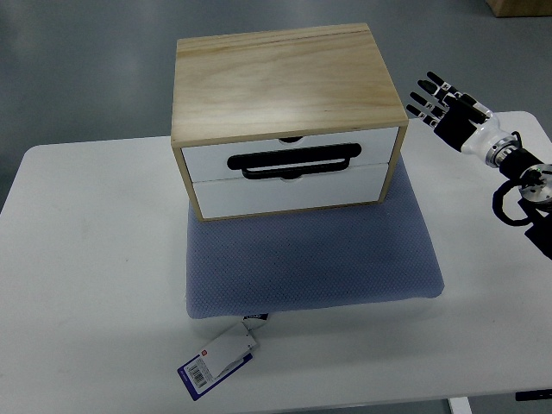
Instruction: Open wood drawer with right hand
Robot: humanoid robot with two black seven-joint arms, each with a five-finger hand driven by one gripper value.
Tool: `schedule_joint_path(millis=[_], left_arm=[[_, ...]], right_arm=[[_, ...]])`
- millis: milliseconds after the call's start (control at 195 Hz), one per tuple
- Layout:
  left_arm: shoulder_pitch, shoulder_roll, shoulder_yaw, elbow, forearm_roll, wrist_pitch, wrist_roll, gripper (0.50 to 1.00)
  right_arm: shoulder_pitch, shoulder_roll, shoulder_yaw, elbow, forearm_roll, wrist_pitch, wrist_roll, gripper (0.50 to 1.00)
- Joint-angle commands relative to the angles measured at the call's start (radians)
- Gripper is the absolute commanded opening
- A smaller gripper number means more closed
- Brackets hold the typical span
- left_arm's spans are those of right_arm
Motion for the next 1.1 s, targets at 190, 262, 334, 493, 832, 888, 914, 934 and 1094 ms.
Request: schedule_joint_path(millis=[190, 262, 334, 493, 832, 888, 914, 934, 1094], left_arm=[[0.006, 0.000, -0.001, 0.000, 0.000, 0.000, 0.002, 1.000], [0.003, 0.000, -0.001, 0.000, 0.000, 0.000, 0.002, 1.000], [0.002, 0.000, 0.001, -0.004, 0.000, 0.000, 0.002, 1.000], [-0.004, 0.000, 0.001, -0.003, 0.000, 0.000, 0.002, 1.000], [-0.004, 0.000, -0.001, -0.003, 0.000, 0.000, 0.002, 1.000], [-0.004, 0.000, -0.001, -0.003, -0.001, 0.000, 0.002, 1.000], [-0.004, 0.000, -0.001, -0.003, -0.001, 0.000, 0.002, 1.000], [-0.004, 0.000, -0.001, -0.003, 0.000, 0.000, 0.002, 1.000], [-0.004, 0.000, -0.001, -0.003, 0.000, 0.000, 0.002, 1.000]], right_arm=[[0.005, 0.008, -0.002, 0.001, -0.001, -0.005, 0.000, 0.950], [0.011, 0.006, -0.002, 0.001, -0.001, -0.008, 0.000, 0.950], [0.016, 0.006, -0.002, 0.001, -0.003, -0.030, -0.002, 0.952], [0.019, -0.008, -0.015, 0.001, -0.009, -0.145, 0.000, 0.952], [0.049, -0.074, -0.021, 0.001, -0.018, -0.079, 0.000, 0.952], [0.049, -0.080, -0.021, 0.001, -0.018, -0.059, 0.001, 0.952], [0.049, -0.081, -0.021, 0.001, -0.018, -0.053, 0.006, 0.950], [0.049, -0.083, -0.021, 0.001, -0.018, -0.051, 0.008, 0.952], [0.048, -0.112, -0.016, 0.000, -0.016, -0.018, 0.054, 0.950]])
